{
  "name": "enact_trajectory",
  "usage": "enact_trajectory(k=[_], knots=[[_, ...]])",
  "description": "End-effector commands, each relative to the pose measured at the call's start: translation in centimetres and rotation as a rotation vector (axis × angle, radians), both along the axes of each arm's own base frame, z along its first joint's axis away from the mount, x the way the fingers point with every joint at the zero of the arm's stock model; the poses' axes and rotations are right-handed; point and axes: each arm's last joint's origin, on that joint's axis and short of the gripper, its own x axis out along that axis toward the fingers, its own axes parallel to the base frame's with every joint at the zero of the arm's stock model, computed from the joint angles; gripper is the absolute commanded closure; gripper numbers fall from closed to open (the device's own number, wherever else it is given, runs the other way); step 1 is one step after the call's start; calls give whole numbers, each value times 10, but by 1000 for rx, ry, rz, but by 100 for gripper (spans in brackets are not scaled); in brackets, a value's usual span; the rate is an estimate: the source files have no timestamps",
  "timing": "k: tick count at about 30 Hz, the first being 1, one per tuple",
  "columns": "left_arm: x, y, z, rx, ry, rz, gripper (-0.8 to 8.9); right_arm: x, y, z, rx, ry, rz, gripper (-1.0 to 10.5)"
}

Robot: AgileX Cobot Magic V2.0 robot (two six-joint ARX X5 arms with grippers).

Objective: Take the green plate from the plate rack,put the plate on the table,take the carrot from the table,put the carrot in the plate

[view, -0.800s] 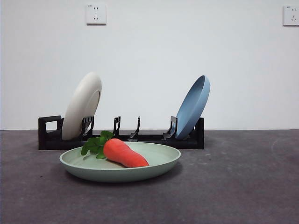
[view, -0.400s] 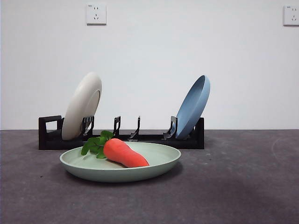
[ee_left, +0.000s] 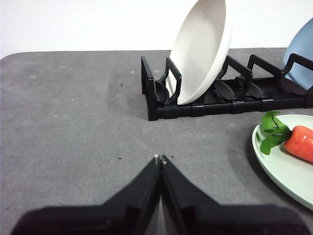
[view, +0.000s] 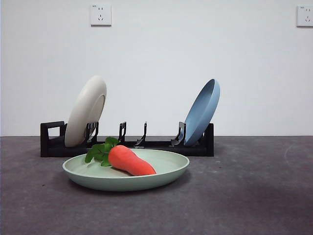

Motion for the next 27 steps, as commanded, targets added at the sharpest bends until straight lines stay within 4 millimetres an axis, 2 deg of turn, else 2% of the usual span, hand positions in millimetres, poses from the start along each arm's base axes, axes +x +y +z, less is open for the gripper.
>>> enact_trajectory(k=[1, 27], knots=[[1, 0, -4, -6, 9, 7, 816, -1, 0, -7, 26, 29, -10, 946], [1, 0, -4, -6, 9, 7, 816, -1, 0, -6, 53, 25, -11, 946]])
